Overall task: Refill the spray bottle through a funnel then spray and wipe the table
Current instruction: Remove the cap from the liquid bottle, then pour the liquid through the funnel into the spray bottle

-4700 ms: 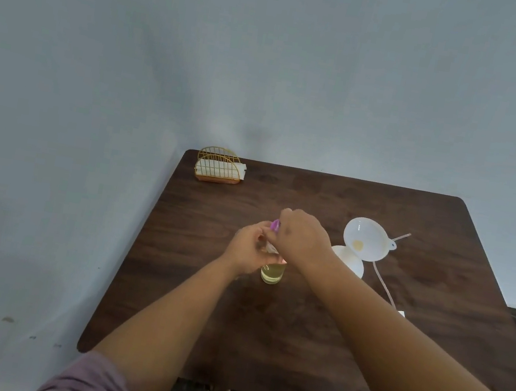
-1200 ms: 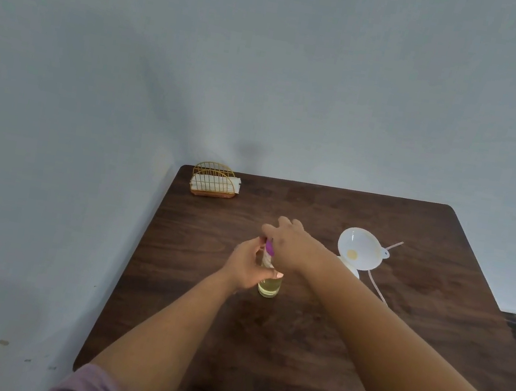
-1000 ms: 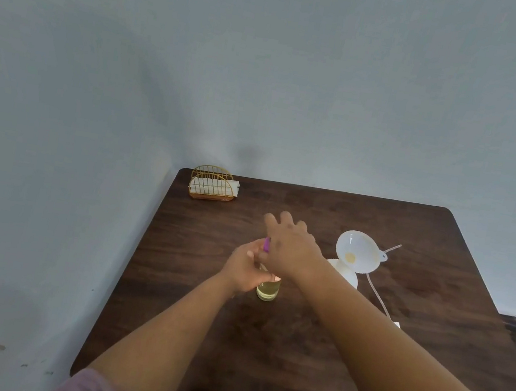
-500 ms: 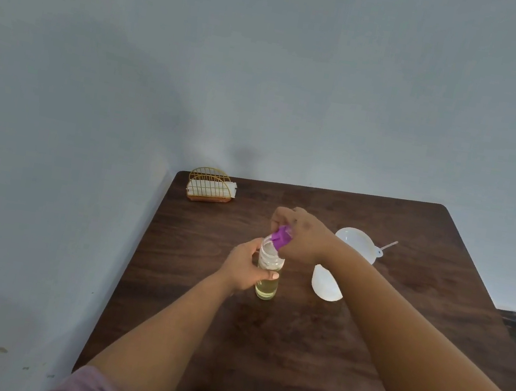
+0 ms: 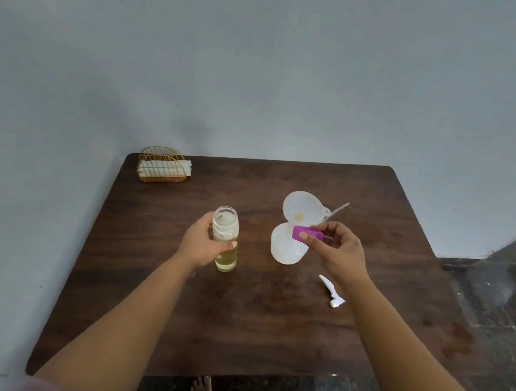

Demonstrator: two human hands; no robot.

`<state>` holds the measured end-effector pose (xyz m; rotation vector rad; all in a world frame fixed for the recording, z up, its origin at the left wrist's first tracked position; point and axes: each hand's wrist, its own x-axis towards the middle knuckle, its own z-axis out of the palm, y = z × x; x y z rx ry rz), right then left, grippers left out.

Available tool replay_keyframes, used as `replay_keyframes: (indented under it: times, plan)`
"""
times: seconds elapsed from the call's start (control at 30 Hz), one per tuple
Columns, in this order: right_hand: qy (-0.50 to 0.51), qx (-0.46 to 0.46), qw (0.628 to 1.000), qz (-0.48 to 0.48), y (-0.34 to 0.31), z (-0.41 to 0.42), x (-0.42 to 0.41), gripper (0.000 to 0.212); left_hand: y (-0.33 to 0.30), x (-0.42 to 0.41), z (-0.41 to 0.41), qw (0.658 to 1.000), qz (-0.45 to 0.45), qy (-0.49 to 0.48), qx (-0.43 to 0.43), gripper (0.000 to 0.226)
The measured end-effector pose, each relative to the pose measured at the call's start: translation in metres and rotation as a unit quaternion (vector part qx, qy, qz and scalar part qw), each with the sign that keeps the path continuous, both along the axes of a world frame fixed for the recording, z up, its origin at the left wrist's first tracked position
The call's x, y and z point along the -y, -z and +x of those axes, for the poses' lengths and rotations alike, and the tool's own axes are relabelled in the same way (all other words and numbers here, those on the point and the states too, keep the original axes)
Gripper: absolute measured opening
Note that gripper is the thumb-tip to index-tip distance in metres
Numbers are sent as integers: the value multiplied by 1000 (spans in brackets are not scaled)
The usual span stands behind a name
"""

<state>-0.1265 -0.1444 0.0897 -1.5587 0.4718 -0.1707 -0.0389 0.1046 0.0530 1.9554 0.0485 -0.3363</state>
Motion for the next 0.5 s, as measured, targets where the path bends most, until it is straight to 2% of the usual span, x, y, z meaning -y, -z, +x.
replay_keyframes:
  times: [0.07, 0.17, 0.27, 0.4, 0.5]
  plan:
    - [39, -40, 993, -104, 23, -16, 8, 37, 1, 3, -4, 1000, -2, -15, 8, 61]
    - [59, -45, 956, -285, 61, -41, 13, 31, 2, 7, -10, 999, -8, -32, 28, 57]
    - [18, -33, 937, -346, 92, -58, 14, 31, 1, 11, -16, 998, -10, -47, 35, 54]
    - [-53, -64, 911, -405, 115, -65, 21, 24, 2, 12, -20, 998, -16, -55, 41, 51]
    - [-84, -94, 865, -486, 120, -64, 22, 41, 2, 11, -22, 998, -18, -53, 32, 54]
